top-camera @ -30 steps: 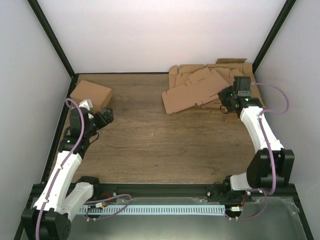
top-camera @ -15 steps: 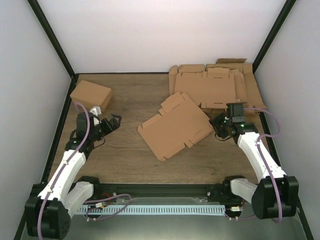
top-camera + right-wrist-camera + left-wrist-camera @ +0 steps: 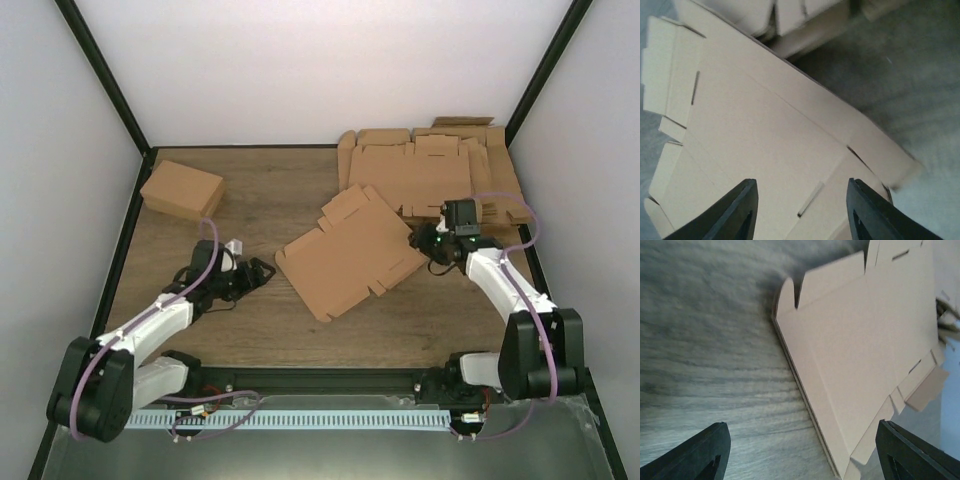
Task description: Fold the paper box
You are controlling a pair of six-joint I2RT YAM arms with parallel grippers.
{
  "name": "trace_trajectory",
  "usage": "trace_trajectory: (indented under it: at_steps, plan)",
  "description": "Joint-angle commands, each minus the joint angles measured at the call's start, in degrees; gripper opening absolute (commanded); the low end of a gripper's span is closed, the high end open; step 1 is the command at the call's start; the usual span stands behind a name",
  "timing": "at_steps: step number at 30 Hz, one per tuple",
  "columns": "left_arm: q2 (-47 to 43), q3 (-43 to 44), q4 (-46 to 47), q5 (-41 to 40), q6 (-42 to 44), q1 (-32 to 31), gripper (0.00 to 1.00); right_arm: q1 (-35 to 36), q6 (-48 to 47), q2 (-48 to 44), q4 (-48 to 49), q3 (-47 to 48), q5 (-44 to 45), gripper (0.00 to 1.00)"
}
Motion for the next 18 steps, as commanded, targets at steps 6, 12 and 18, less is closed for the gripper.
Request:
trace_trajectory:
  at_steps: [6,12,18]
  plan:
    - [8.2,-2.9,12.8,3.0,-5.5,-3.9,0.82,0.0,-16.3,8.4,16.2,4.9,-2.4,0.71]
    - [10.4,-5.1,17.9,2.7,-8.5,-5.6,0.85,-2.2,-16.2,13.9,19.6,6.3,-5.9,0.99]
    - [16.1,-6.3,25.7,5.3,-12.4,-6.5,0.92,-4.4,-14.7,18.0,20.6,6.5,-9.2,1.00]
